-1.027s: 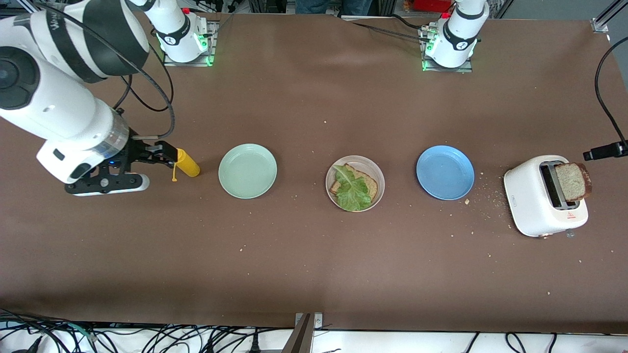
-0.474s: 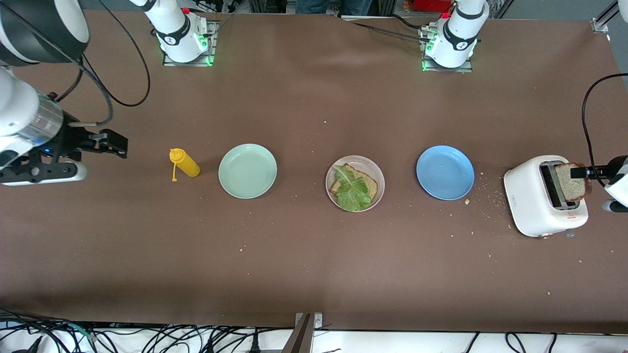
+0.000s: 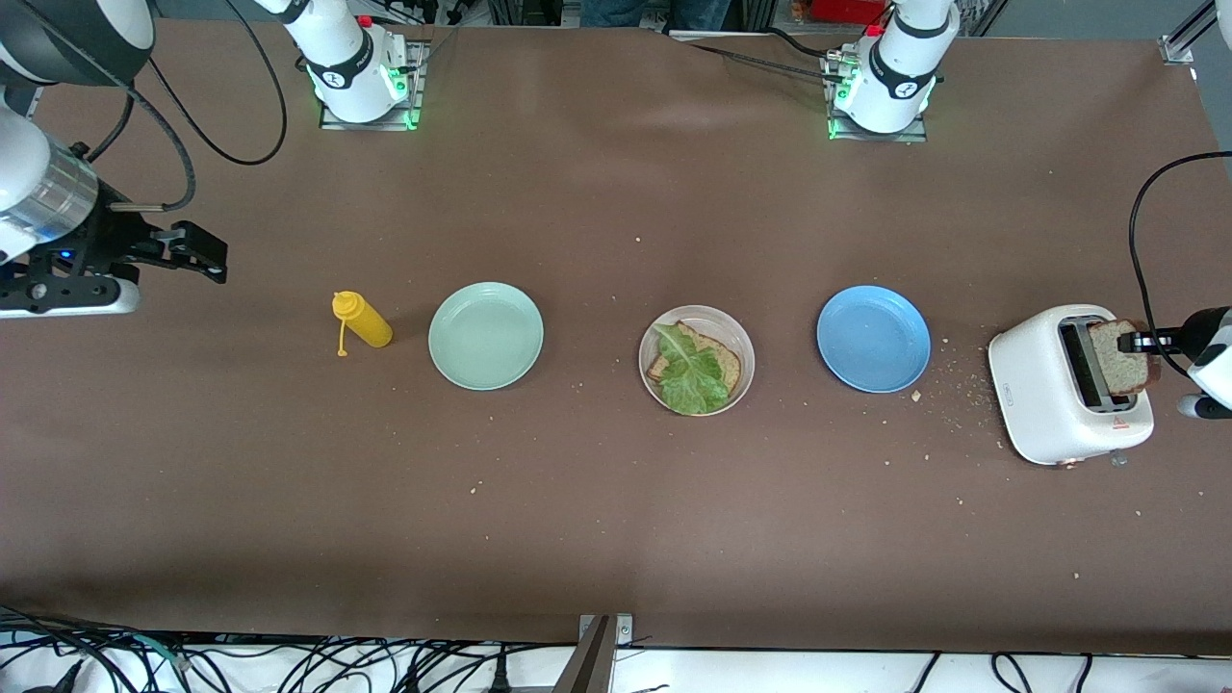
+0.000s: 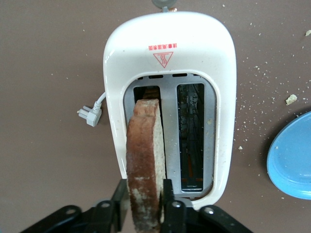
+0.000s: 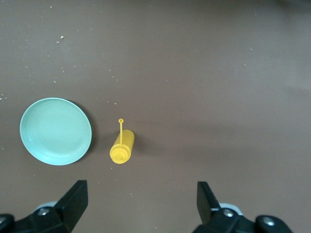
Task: Make sandwich in beige plate with both arms
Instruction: 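Grasp the toaster bread slice with the left gripper and lift it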
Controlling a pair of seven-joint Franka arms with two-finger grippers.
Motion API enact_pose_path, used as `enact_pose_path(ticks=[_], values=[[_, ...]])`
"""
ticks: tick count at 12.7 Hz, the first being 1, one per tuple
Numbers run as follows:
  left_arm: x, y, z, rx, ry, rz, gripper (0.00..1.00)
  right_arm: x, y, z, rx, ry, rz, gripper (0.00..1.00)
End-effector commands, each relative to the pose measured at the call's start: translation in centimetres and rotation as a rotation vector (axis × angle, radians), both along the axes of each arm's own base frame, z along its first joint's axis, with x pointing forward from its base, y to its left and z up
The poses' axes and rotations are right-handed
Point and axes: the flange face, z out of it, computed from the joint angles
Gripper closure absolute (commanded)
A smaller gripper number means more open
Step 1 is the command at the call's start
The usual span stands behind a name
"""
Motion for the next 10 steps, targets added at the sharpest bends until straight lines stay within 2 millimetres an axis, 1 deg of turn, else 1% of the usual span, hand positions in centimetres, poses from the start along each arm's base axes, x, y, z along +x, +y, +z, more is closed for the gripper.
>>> enact_pose_path(ticks=[1, 2, 3, 4, 5, 6, 7, 9, 10], values=[[0.1, 1.2, 1.4, -0.023, -0.026, -0.032, 1.00, -1.4, -2.0, 0.8, 0.013, -0.019, -0.014, 0.00], [-0.4, 2.5, 1.7, -0.032, -0.032, -0.026, 1.00, -1.5, -3.1, 1.0, 0.011, -0.021, -0.033, 0.00], [-0.6, 2.7, 3.2, -0.030, -0.055, -0.025, 1.00, -1.9, -3.4, 1.8, 0.010, -0.033, -0.037, 0.00], [-0.3, 2.9, 5.4, -0.019, -0.093, -0.023, 1.00, -2.3, -3.3, 2.0, 0.010, -0.031, -0.035, 0.00], [0.4, 2.7, 7.8, -0.044, -0.147, -0.004, 1.00, -2.3, -3.3, 1.7, 0.013, -0.016, -0.036, 0.00], [0.4, 2.2, 9.6, -0.105, -0.160, 0.023, 1.00, -2.0, -3.3, 1.4, 0.013, -0.014, -0.036, 0.00], [-0.2, 1.9, 11.4, -0.147, -0.145, 0.035, 1.00, -1.9, -3.4, 1.2, 0.011, -0.011, -0.038, 0.00], [-1.0, 0.8, 14.3, -0.167, -0.126, 0.028, 1.00, -1.9, -3.4, 1.2, 0.007, -0.010, -0.038, 0.00], [-1.7, 0.0, 16.2, -0.191, -0.137, 0.030, 1.00, -1.9, -3.3, 1.1, 0.008, -0.010, -0.036, 0.00]])
